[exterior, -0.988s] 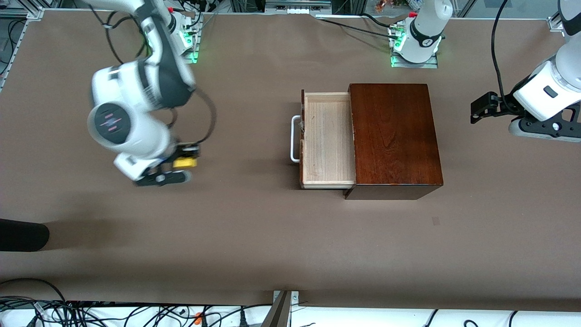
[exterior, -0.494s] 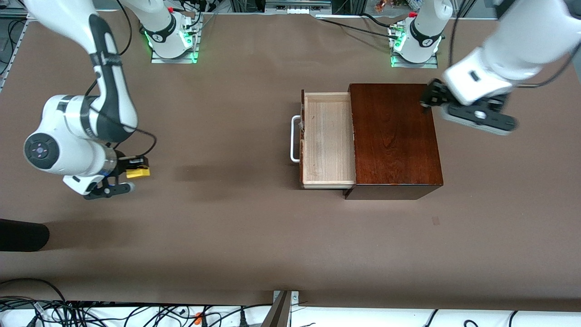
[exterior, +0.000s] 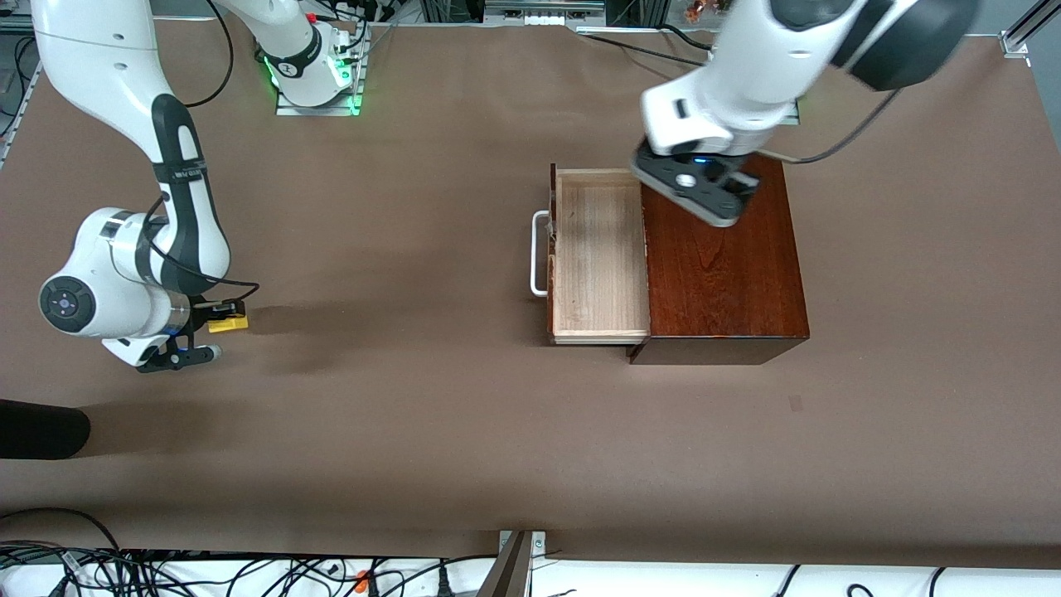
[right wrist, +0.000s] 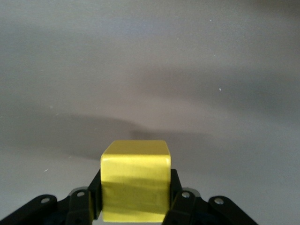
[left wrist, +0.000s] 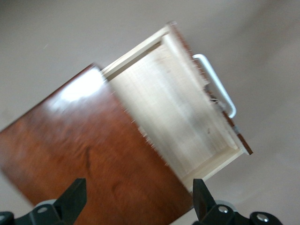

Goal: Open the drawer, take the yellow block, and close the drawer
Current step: 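Set the cube down with the right gripper while the left gripper reaches the drawer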

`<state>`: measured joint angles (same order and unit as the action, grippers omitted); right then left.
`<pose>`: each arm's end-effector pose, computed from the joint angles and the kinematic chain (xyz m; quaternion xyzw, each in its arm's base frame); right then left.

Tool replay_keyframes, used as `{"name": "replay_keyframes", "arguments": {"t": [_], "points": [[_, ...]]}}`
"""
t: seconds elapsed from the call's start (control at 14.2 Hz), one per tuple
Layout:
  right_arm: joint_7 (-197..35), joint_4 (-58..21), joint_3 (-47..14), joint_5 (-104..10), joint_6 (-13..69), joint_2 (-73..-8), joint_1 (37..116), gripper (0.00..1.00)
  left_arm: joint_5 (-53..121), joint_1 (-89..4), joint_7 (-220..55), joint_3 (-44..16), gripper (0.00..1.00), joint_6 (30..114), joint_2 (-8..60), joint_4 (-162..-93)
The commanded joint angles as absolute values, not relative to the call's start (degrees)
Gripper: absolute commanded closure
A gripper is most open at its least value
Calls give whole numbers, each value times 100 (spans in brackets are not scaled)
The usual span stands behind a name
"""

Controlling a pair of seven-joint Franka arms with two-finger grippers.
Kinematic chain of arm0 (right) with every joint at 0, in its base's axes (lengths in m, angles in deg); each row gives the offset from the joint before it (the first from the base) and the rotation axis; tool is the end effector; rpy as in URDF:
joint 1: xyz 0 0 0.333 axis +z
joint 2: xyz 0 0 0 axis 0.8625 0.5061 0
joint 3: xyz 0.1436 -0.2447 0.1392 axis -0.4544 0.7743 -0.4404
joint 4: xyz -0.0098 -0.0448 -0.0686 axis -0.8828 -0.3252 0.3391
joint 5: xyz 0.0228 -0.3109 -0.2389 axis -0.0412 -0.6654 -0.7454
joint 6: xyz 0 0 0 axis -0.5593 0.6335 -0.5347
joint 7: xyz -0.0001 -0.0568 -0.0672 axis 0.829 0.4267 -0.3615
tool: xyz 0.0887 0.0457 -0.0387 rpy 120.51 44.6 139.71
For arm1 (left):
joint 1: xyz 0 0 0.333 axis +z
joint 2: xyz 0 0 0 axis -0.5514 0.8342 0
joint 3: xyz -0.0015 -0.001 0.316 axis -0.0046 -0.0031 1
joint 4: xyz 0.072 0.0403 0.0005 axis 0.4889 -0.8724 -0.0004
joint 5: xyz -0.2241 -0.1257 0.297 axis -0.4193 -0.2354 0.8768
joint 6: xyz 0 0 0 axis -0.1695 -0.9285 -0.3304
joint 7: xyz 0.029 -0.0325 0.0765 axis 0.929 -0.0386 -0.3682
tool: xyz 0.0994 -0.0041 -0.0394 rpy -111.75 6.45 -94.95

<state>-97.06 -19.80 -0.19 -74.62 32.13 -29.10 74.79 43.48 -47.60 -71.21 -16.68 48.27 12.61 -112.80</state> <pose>0.6371 -0.0495 0.2297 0.9884 0.0937 -0.1179 0.0172 0.5186 -0.3364 0.5578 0.9401 -0.3384 -0.0288 0.0305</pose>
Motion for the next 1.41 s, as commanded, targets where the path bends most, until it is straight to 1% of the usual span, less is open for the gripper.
{"name": "replay_keyframes", "arguments": {"t": [0.0, 0.14, 0.28, 0.35, 0.42, 0.56, 0.63, 0.71, 0.78, 0.92, 1.06, 1.2, 1.34], "points": [[-9812, -1953, -74, -7343, 3390, -2836, 7375, 79, 4326, -5340, -5990, -1646, 0, 5162, 1876, -10955], [-9793, -1953, -83, -7326, 3399, -2801, 7366, 79, 4334, -5735, -5601, -1637, 0, 5216, 2105, -10946], [-9452, -1962, -118, -7326, 3382, -2792, 7401, 79, 4492, -6078, -4761, -1646, 0, 5356, 2455, -10649], [-9442, -1970, -118, -7326, 3373, -2792, 7427, 76, 4580, -6306, -4382, -1637, 0, 5348, 2649, -10447], [-9459, -1971, -118, -7326, 3390, -2757, 7401, 71, 4729, -6439, -4143, -1628, 0, 5357, 2825, -10332], [-9424, -1962, -118, -7291, 3408, -2669, 7383, 71, 5115, -6711, -3660, -1637, 0, 5461, 3089, -10322], [-9424, -1962, -118, -7256, 3382, -2660, 7427, 54, 5265, -6791, -3605, -1637, 0, 5601, 3204, -10322], [-9424, -1953, -118, -7255, 3381, -2634, 7427, 19, 5327, -6827, -3605, -1628, 0, 5698, 3370, -10331], [-9433, -1927, -118, -7255, 3321, -2617, 7393, 0, 5389, -6844, -3605, -1628, 0, 5786, 3528, -10322], [-9450, -1892, -110, -7273, 3215, -2677, 7427, 0, 5617, -6844, -3648, -1619, 0, 5963, 3749, -10340], [-9451, -1743, -101, -7273, 2909, -2783, 7436, 0, 5793, -6897, -3657, -1602, 0, 5981, 3933, -10340], [-9468, -1357, -75, -7282, 2313, -2949, 7419, 0, 5977, -6915, -3657, -1584, 0, 5989, 4013, -10340], [-9442, -831, -57, -7343, 1418, -3117, 7410, 0, 6118, -6915, -3675, -1575, 0, 5981, 4057, -10366]]}}
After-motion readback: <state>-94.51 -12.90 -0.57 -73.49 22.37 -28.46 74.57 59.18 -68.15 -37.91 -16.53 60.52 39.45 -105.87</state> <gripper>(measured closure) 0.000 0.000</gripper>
